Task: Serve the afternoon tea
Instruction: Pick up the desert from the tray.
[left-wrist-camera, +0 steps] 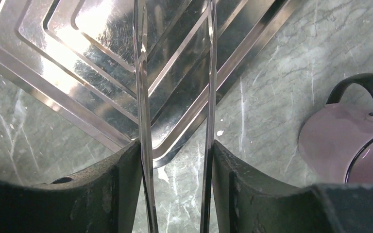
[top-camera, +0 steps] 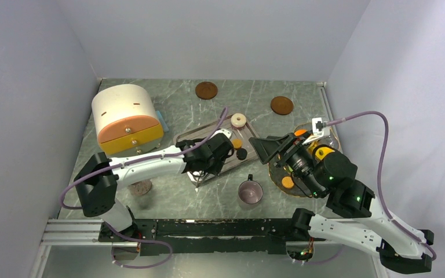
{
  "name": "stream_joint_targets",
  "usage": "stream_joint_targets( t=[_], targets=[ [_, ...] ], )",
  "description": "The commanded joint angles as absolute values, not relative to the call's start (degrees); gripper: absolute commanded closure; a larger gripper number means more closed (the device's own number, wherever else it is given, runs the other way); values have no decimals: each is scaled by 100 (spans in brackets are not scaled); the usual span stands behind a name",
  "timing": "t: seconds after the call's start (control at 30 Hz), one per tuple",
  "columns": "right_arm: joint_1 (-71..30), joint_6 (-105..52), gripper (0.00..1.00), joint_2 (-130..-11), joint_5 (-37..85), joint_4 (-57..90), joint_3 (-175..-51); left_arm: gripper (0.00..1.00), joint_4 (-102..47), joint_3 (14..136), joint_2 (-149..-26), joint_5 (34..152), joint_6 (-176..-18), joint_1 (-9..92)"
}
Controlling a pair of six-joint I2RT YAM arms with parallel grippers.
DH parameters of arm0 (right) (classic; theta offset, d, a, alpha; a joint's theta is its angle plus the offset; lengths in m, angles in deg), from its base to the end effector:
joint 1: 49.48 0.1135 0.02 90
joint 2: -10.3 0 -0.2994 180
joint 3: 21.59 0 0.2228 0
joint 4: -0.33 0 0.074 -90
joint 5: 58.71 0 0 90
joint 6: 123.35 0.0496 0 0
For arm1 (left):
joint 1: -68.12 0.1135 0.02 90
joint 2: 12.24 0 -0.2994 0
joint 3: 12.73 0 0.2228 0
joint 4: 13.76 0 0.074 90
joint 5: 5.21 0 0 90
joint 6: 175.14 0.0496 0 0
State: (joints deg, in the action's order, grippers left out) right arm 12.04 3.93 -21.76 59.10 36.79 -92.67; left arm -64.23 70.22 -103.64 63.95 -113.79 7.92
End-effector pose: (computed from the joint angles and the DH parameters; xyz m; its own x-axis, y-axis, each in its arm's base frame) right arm 0.0476 0.0392 0.4180 -0.3194 0.5349 -0.7823 -0.4547 0.6378 0.6217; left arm 0.1693 -0.2601 0.2770 -0.7186 0.3531 -0.5991 0.4275 0.9038 0.0199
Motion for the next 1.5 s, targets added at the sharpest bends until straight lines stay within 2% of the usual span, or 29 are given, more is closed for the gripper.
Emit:
stream_joint_targets(
  t=[0.0, 0.47, 0.77, 1.47],
  targets=[
    [1222, 372, 3, -2146, 5949, 3525, -9259, 45, -6188, 7247, -10391, 6390, -10974, 766],
    [1218, 349, 3, -2011, 6056, 3567, -9278, 41, -5587, 7430, -10941, 6567, -10717, 876],
    [1223, 287, 3, -1958, 6128, 3602, -9341, 42, -5495, 7631, -11366, 6527, -10551, 953],
    [1222, 231, 3, -1873, 6191, 3597, -9301, 42, -5288, 7585, -11509, 6673, -10525, 1123]
  ],
)
